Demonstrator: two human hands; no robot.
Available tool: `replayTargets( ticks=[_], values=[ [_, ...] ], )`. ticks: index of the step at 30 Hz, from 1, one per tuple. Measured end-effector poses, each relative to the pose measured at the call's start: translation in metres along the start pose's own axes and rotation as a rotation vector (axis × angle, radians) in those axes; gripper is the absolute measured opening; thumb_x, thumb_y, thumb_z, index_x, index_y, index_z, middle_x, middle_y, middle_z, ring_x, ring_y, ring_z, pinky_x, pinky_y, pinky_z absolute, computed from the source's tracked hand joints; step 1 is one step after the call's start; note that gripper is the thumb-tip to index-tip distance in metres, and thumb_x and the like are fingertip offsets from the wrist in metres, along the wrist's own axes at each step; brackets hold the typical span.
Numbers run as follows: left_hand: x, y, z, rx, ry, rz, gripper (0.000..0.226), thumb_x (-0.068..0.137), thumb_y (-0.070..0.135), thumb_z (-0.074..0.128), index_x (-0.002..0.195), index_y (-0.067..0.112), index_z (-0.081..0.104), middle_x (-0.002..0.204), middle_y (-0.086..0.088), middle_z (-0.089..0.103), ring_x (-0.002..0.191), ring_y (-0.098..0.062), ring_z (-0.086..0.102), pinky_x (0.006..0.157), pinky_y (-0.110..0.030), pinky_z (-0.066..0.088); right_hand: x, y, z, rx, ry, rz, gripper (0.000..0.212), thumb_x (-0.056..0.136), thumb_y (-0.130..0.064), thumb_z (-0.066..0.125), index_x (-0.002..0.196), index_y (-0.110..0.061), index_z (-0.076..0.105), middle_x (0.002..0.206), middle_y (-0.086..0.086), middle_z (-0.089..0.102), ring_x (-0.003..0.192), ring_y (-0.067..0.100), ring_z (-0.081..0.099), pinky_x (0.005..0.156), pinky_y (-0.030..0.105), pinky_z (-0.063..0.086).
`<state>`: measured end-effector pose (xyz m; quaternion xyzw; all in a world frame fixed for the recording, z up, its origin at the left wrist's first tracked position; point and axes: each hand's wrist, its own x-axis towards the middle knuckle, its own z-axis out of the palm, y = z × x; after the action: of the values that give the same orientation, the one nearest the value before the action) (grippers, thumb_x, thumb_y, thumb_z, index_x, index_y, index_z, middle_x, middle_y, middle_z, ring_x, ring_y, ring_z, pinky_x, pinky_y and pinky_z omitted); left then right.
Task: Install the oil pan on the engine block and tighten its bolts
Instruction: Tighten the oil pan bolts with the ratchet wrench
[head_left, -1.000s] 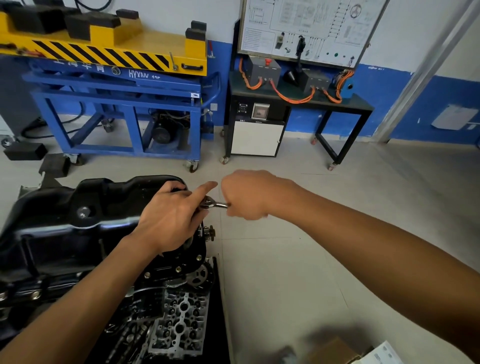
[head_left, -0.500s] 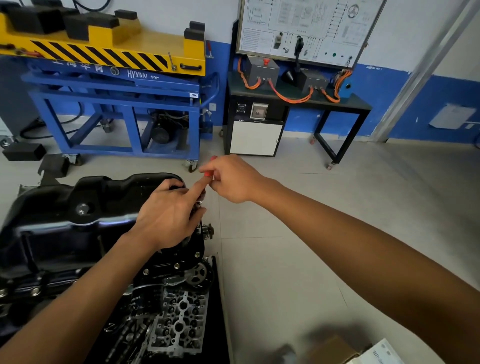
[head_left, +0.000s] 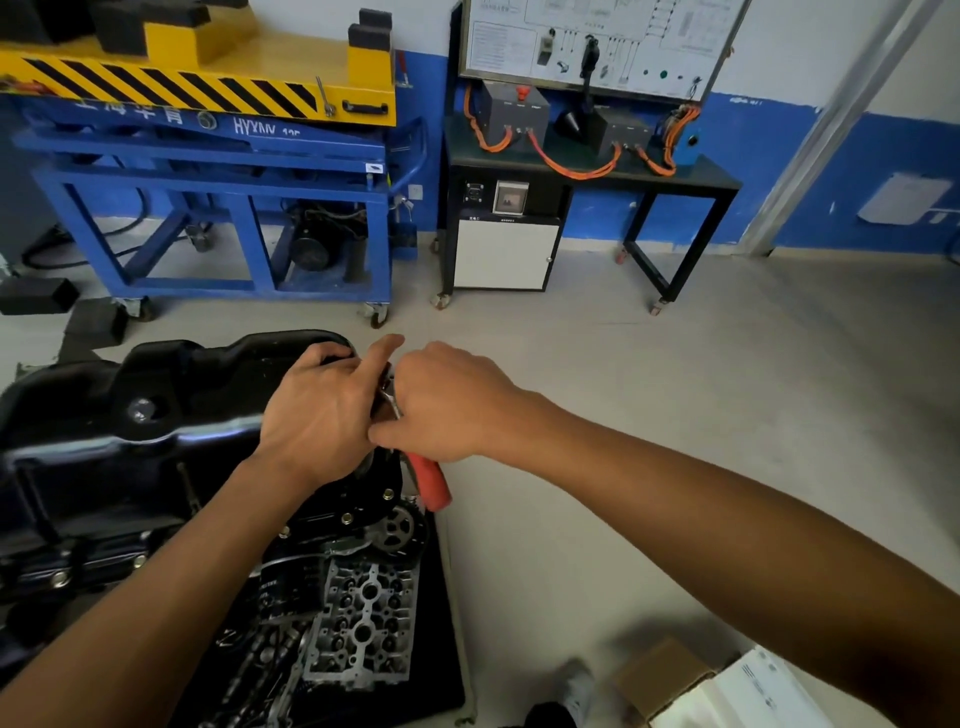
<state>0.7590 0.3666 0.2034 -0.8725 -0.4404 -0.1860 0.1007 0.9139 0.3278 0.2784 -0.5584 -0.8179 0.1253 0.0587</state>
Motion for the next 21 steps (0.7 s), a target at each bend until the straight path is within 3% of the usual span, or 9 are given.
replayTargets(
  ticks=[6,9,11,13,15,18,21],
  values=[
    [0.001,-0.001,0.002,0.008,0.066,0.009,0.060,0.088,0.036,0.040,0.140,0.007,0.050,0.075,-0.001,0.072,0.077,-0.024,0.071,0.100,-0.033,0.032,-0.005,0.014,-0.004,-0.033,-0.034,-0.011,0.045,0.087,-0.043,0.067,0.056,-0.021,0.042,0.052,-0.003,0.046,0.051,0.015,0.050,0.049,0.028,0.034],
    [0.001,-0.002,0.003,0.008,0.087,0.028,0.052,0.094,0.037,0.041,0.138,0.010,0.049,0.075,0.002,0.072,0.078,-0.023,0.071,0.098,-0.034,0.034,0.002,0.027,-0.018,-0.250,-0.019,-0.051,0.036,0.092,-0.036,0.064,0.062,-0.021,0.051,0.053,-0.005,0.049,0.051,0.014,0.051,0.049,0.029,0.036],
    [0.001,-0.004,0.003,0.013,0.095,0.053,0.052,0.093,0.036,0.045,0.138,0.010,0.048,0.074,0.000,0.072,0.078,-0.025,0.071,0.096,-0.035,0.034,0.016,0.035,-0.023,-0.367,0.042,-0.081,0.020,0.096,-0.028,0.060,0.078,-0.019,0.065,0.062,-0.005,0.046,0.062,0.016,0.054,0.054,0.030,0.039],
    [0.001,-0.004,0.004,0.009,0.086,0.054,0.054,0.091,0.034,0.048,0.139,0.009,0.046,0.071,-0.001,0.071,0.077,-0.027,0.071,0.097,-0.035,0.033,0.032,0.040,-0.022,-0.411,0.081,-0.117,0.015,0.098,-0.024,0.056,0.096,-0.020,0.070,0.070,-0.003,0.049,0.076,0.022,0.059,0.060,0.033,0.042],
    [0.001,-0.004,0.005,-0.006,0.089,0.031,0.055,0.093,0.028,0.055,0.142,0.007,0.042,0.066,-0.001,0.069,0.074,-0.028,0.070,0.099,-0.035,0.032,0.046,0.044,-0.019,-0.396,0.080,-0.151,0.016,0.099,-0.022,0.054,0.099,-0.021,0.070,0.083,0.000,0.060,0.081,0.024,0.061,0.063,0.035,0.046],
    [0.001,-0.002,0.005,-0.018,0.068,0.020,0.059,0.094,0.028,0.056,0.146,0.006,0.038,0.068,0.000,0.069,0.075,-0.026,0.069,0.101,-0.035,0.033,0.051,0.057,-0.015,-0.286,0.127,-0.200,0.018,0.099,-0.030,0.055,0.104,-0.022,0.070,0.093,-0.002,0.065,0.089,0.021,0.060,0.070,0.039,0.050],
    [0.000,-0.003,0.003,-0.008,0.062,0.037,0.053,0.095,0.034,0.044,0.143,0.011,0.040,0.073,0.001,0.070,0.077,-0.024,0.069,0.099,-0.034,0.035,0.048,0.072,-0.007,-0.340,0.243,-0.212,0.029,0.094,-0.051,0.055,0.101,-0.027,0.070,0.092,-0.004,0.060,0.095,0.019,0.051,0.076,0.035,0.039]
  ],
)
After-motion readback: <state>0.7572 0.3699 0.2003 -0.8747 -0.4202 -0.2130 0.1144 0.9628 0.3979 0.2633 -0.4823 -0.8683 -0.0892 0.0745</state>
